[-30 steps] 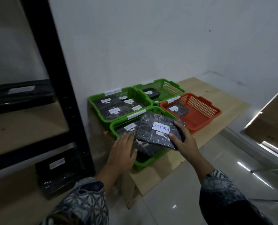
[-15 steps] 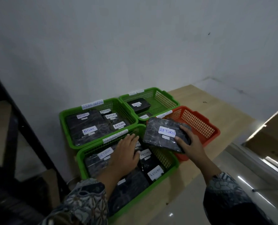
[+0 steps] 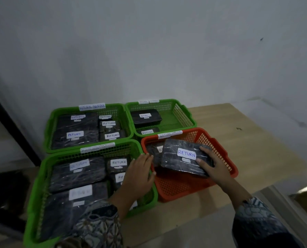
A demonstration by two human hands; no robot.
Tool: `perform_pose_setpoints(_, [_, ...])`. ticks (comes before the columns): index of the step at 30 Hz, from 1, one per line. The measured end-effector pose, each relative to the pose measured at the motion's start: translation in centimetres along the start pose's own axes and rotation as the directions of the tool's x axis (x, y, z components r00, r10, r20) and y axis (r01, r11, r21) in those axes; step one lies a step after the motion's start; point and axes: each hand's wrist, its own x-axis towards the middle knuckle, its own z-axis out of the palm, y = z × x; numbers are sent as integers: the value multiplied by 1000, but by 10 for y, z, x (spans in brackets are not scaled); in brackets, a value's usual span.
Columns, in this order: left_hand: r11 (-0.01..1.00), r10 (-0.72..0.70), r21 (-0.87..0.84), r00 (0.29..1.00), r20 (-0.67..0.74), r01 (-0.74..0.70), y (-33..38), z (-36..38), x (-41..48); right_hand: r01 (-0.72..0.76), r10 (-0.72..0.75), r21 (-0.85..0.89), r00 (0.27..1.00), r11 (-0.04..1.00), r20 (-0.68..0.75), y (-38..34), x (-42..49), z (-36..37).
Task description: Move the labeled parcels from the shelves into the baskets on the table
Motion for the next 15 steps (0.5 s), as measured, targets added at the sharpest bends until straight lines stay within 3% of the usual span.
perform_pose_setpoints(7, [985, -165, 45, 986, -1, 165, 25, 26, -4, -19, 28, -32, 957, 999, 287, 29, 23, -19])
perform_pose_setpoints(15, [977, -169, 132, 985, -20, 170, 24, 35, -4, 7, 35, -81, 863, 997, 504, 40, 49, -15])
